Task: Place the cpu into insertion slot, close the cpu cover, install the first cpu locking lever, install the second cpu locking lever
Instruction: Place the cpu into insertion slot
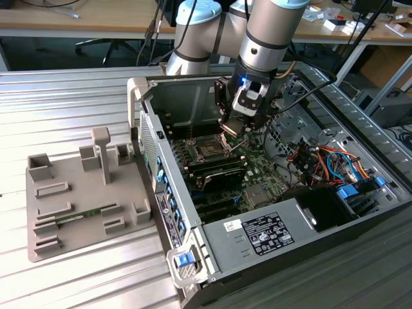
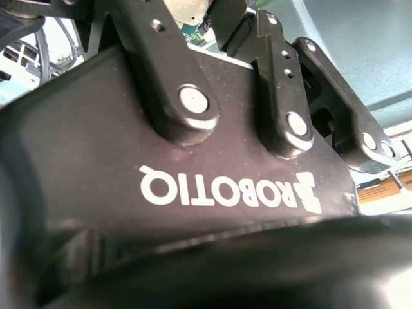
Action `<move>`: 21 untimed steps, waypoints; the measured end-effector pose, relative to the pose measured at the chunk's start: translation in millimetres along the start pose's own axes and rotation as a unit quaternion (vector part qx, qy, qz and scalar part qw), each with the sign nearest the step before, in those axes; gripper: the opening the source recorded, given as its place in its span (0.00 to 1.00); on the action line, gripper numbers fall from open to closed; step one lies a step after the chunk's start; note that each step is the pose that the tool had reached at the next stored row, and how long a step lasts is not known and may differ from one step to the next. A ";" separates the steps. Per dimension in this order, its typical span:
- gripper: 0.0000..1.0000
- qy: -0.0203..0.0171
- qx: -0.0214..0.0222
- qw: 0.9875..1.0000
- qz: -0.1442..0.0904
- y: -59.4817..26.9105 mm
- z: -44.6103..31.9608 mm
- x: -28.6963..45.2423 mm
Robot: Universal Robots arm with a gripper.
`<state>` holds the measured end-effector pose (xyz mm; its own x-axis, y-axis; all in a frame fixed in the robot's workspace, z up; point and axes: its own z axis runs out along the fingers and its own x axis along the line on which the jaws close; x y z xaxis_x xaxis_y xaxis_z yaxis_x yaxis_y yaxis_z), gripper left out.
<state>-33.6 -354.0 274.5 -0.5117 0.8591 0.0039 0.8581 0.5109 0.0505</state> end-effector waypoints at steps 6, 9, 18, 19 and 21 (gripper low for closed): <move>0.55 0.000 0.000 1.000 0.006 0.0 0.2 0.0; 0.55 0.000 0.000 1.000 0.007 0.0 0.3 0.0; 0.55 -0.001 0.000 1.000 0.012 0.0 0.5 0.0; 0.55 -0.001 0.000 1.000 0.013 0.0 0.5 0.0; 0.55 -0.001 0.000 1.000 0.013 0.0 0.6 0.0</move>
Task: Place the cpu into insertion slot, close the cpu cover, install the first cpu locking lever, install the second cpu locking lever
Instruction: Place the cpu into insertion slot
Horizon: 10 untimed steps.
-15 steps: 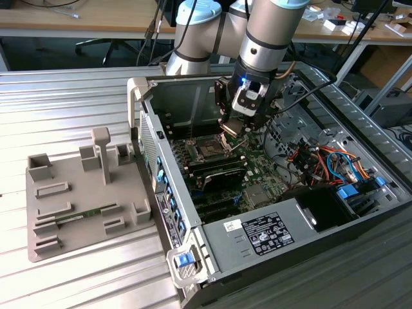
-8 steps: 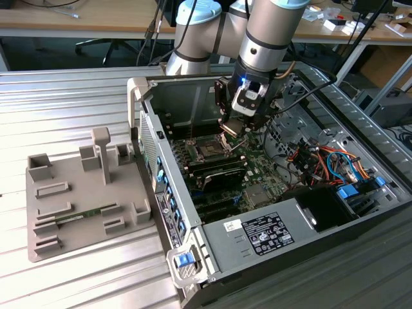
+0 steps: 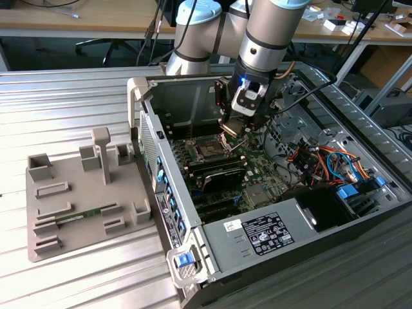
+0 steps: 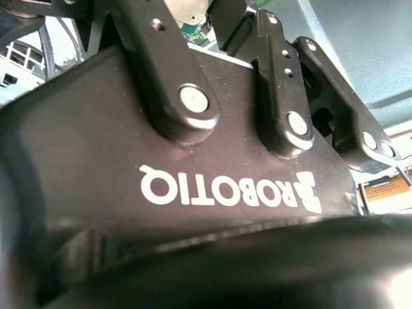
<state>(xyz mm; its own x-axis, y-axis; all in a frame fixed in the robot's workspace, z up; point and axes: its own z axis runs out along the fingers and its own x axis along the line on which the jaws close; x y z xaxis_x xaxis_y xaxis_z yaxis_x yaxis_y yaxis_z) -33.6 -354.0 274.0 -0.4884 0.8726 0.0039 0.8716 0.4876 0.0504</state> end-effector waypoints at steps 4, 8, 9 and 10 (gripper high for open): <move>0.55 0.000 0.000 1.000 0.002 0.0 0.1 0.0; 0.55 0.000 0.000 1.000 0.004 0.0 0.2 0.0; 0.55 0.000 0.000 1.000 0.004 0.0 0.2 0.0; 0.55 0.000 0.000 1.000 0.005 0.0 0.2 0.0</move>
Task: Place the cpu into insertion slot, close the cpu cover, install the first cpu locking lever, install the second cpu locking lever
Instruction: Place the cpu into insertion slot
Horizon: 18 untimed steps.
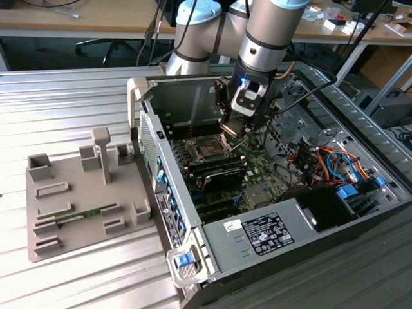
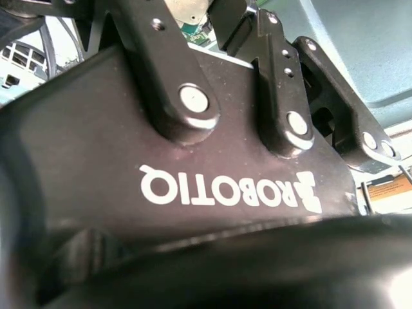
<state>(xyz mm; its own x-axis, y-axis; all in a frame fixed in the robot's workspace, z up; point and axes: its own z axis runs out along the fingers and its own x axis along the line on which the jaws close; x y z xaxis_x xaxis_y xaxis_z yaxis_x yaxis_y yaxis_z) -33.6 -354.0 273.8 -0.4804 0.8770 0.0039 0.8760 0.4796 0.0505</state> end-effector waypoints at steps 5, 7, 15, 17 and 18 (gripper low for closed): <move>0.55 0.000 0.000 1.000 0.003 0.0 0.1 0.0; 0.55 0.000 0.000 1.000 0.004 0.0 0.1 0.0; 0.55 0.000 0.000 1.000 0.008 0.0 0.3 0.0; 0.55 -0.001 0.000 1.000 0.009 0.0 0.3 0.0; 0.55 0.000 0.000 1.000 0.010 0.0 0.4 0.0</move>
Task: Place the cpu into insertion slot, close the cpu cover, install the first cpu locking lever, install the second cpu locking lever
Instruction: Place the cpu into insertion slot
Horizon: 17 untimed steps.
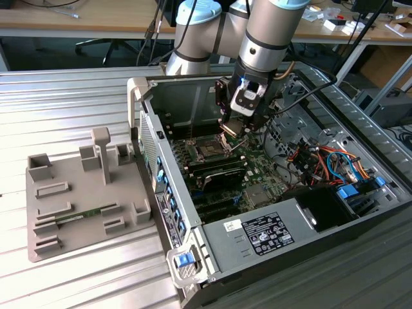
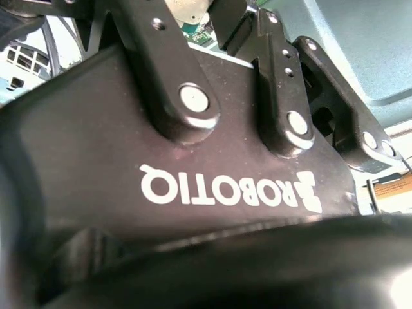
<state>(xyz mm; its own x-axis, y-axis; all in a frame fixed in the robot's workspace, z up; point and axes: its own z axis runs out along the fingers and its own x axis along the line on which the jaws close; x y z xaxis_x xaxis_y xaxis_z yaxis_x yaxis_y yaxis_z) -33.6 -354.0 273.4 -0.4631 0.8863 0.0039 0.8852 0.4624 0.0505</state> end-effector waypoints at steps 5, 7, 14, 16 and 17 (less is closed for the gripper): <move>0.55 0.000 0.000 1.000 0.004 0.0 0.1 0.0; 0.55 0.000 0.000 1.000 0.004 0.0 0.1 0.0; 0.55 0.000 0.000 1.000 0.008 0.0 0.3 0.0; 0.55 0.000 0.000 1.000 0.009 0.0 0.3 0.0; 0.55 0.000 0.000 1.000 0.009 0.0 0.3 0.0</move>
<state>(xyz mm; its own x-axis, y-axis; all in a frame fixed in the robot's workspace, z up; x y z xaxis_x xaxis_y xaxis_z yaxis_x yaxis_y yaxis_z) -33.6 -354.0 273.1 -0.4469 0.8946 0.0039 0.8935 0.4462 0.0505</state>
